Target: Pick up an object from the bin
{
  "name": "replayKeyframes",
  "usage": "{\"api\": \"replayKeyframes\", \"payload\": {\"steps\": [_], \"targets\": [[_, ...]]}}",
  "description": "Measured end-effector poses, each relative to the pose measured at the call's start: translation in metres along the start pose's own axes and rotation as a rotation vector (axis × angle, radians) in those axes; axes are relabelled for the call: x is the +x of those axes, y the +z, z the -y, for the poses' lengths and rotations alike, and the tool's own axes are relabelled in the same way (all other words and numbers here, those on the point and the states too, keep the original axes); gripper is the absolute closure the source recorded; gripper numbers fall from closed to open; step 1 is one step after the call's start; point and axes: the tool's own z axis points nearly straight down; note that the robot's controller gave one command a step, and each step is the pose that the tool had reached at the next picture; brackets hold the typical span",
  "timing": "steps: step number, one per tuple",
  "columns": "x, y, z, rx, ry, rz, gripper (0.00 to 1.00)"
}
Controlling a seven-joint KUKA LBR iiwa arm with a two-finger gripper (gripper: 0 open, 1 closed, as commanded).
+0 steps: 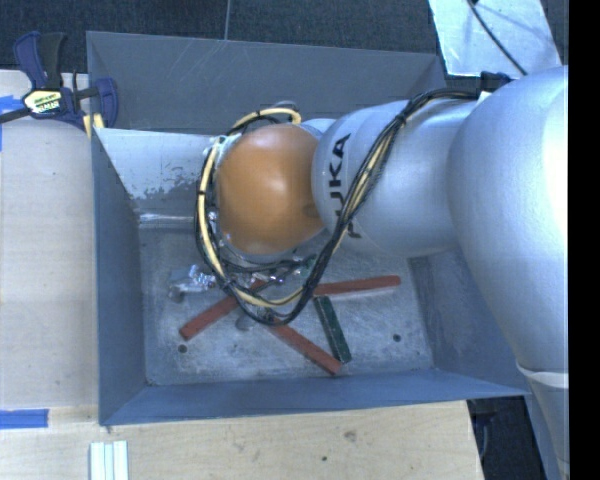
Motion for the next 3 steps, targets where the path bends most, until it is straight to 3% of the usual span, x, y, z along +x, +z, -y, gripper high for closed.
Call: {"api": "replayKeyframes", "payload": {"steps": [1, 2, 3], "targets": [[-0.001, -0.001, 0.000, 0.001, 0.000, 0.002, 1.00], [-0.001, -0.017, 0.001, 0.003, 0.005, 0.004, 1.00], [-0.003, -0.101, 0.003, 0.008, 0.009, 0.007, 1.00]]}}
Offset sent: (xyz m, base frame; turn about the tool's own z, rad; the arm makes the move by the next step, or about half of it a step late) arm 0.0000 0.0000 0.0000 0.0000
